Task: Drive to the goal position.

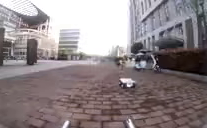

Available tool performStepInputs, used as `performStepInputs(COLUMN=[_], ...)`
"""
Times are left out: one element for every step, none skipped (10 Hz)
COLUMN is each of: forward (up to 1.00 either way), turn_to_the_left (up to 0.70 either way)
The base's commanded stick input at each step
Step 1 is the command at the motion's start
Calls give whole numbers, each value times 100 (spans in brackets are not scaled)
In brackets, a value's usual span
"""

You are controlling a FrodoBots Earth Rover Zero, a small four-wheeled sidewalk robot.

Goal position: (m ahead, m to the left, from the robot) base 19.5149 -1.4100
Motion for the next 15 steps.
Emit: performStepInputs(forward=[70,70,70,70,70,70,70,70,70,70,70,70,70,70,70], turn_to_the_left=[0,0,0,0,0,0,0,0,0,0,-3,-14,-14,-14,-14])
